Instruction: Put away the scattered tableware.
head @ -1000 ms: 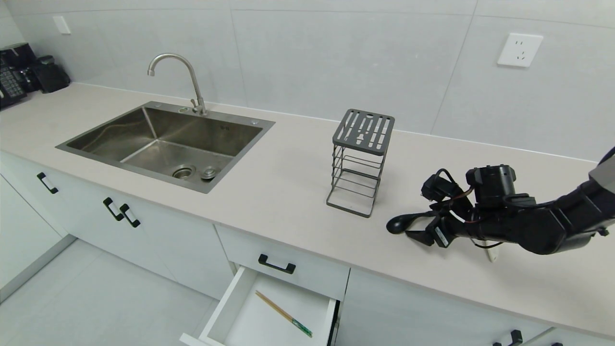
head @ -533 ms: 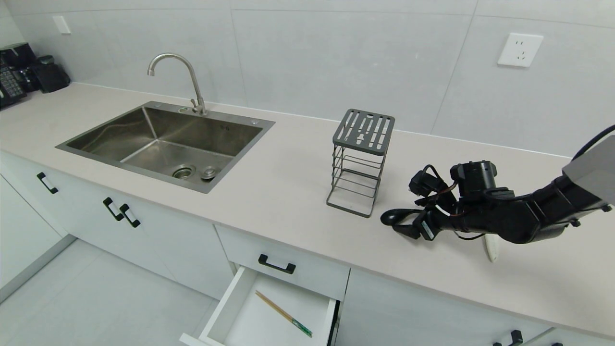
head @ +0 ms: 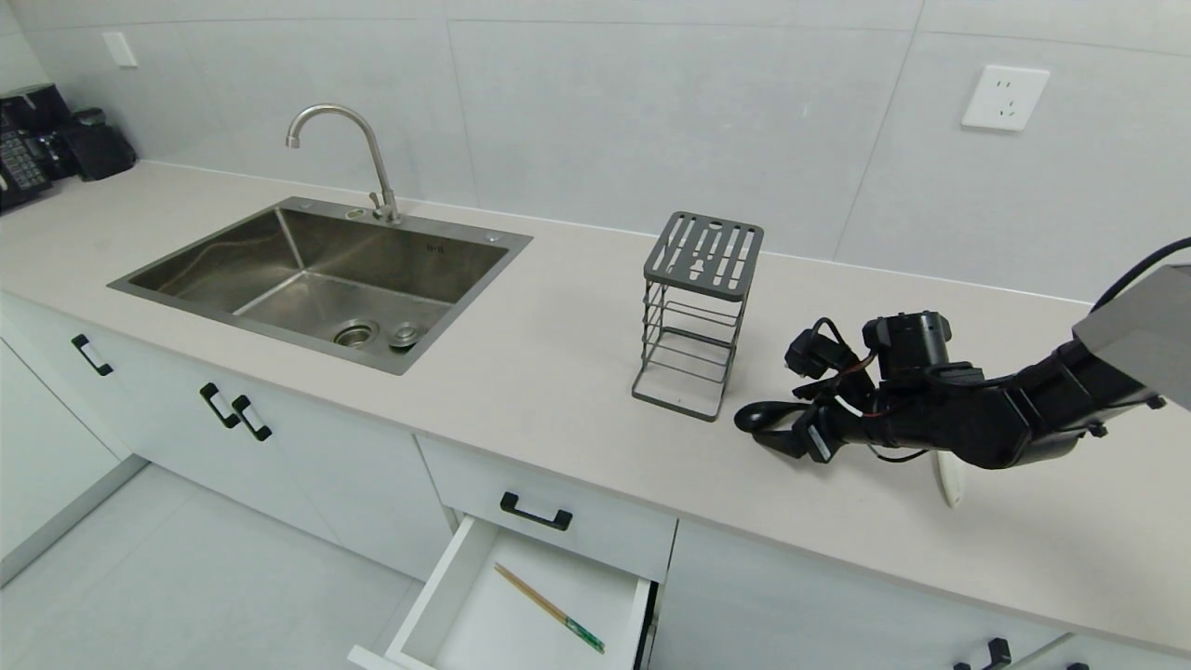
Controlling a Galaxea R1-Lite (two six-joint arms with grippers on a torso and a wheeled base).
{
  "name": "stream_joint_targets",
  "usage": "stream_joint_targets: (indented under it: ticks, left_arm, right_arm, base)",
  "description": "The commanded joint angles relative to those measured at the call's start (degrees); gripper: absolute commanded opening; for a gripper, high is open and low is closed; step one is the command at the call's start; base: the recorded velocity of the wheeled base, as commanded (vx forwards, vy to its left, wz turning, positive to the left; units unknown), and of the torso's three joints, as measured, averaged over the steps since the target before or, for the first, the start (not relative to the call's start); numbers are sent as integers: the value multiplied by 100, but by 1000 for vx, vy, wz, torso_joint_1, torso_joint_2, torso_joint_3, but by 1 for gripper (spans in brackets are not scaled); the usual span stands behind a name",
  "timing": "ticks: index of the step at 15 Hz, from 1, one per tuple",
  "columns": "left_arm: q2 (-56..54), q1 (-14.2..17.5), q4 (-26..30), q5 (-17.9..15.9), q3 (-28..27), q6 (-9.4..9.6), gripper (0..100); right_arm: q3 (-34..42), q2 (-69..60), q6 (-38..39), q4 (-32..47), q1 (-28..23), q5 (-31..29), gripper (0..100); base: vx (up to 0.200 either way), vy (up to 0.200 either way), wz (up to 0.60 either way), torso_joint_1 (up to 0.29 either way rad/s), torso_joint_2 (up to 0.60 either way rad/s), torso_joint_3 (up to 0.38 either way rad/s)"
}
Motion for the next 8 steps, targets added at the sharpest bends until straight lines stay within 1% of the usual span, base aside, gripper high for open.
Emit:
stream_joint_targets:
  ticks: [1, 8]
  left_arm:
    - [7, 1, -1, -2, 1, -2, 100]
    - [7, 1, -1, -2, 1, -2, 100]
  right_arm:
    - [-19, 62, -9, 10, 11, -16, 0]
    - [122, 18, -27, 10, 29, -16, 0]
  base:
    - [0, 0, 0, 0, 0, 0]
    - [0, 0, 0, 0, 0, 0]
